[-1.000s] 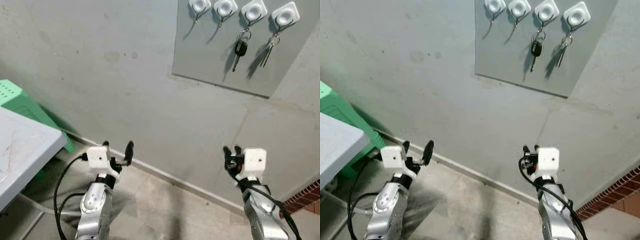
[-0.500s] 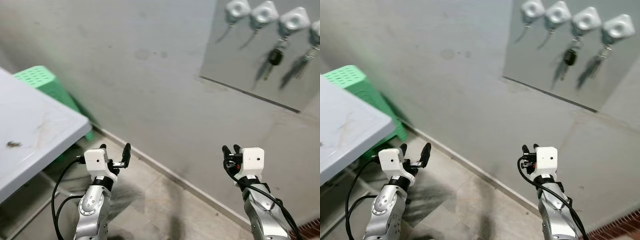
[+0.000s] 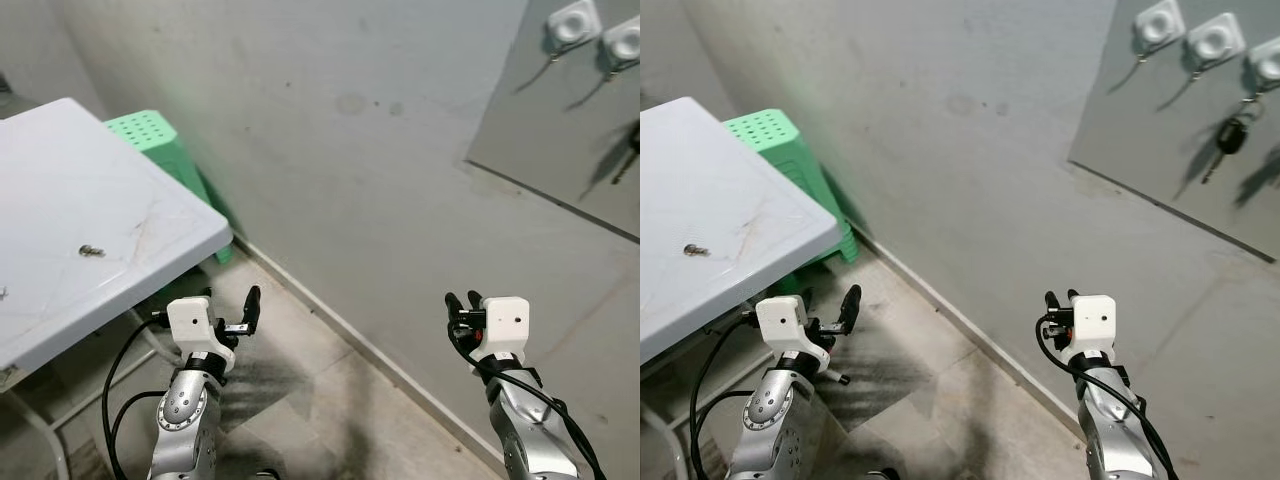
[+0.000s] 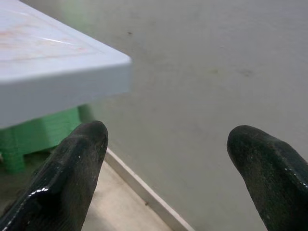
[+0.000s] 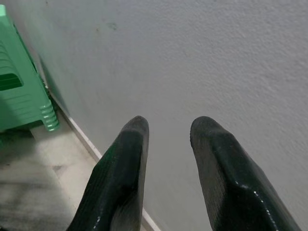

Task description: Hang keys on a hook

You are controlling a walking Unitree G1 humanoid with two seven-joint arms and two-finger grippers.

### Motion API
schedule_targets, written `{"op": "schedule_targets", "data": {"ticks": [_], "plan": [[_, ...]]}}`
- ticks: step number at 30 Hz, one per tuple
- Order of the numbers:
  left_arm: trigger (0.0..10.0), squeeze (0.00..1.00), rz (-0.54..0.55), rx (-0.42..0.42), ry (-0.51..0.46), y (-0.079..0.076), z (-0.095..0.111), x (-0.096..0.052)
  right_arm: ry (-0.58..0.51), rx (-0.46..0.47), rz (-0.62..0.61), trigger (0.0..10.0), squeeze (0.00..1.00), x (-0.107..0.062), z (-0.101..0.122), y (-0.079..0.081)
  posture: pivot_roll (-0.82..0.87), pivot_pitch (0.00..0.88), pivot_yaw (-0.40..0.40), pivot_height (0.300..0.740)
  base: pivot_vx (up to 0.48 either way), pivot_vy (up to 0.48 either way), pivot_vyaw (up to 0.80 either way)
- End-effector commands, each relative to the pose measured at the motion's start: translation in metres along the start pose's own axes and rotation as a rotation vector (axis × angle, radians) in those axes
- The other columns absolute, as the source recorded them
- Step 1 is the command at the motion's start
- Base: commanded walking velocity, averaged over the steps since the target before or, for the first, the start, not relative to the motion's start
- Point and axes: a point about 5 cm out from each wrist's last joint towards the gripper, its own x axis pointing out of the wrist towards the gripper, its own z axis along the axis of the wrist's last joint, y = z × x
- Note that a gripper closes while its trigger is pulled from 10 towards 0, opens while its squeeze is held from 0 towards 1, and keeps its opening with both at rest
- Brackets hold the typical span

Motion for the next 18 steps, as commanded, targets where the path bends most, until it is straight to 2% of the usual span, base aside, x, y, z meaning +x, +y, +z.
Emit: {"op": "schedule_targets", "data": {"ticks": [1,18], "plan": [[10.0,0.00,0.001,0.006,-0.013,0.0020,0.0039,-0.0003,-0.002,-0.004,0.001,10.0,0.00,0.0004,0.0013,-0.0018,-0.02,0.070,-0.022,0.740,0.000,0.000,0.80],[10.0,0.00,0.003,0.016,-0.021,0.0032,0.0084,0.0032,-0.006,-0.004,-0.004,10.0,0.00,0.0016,0.0025,-0.0032,-0.02,0.071,-0.023,0.740,0.000,0.000,0.80]]}}
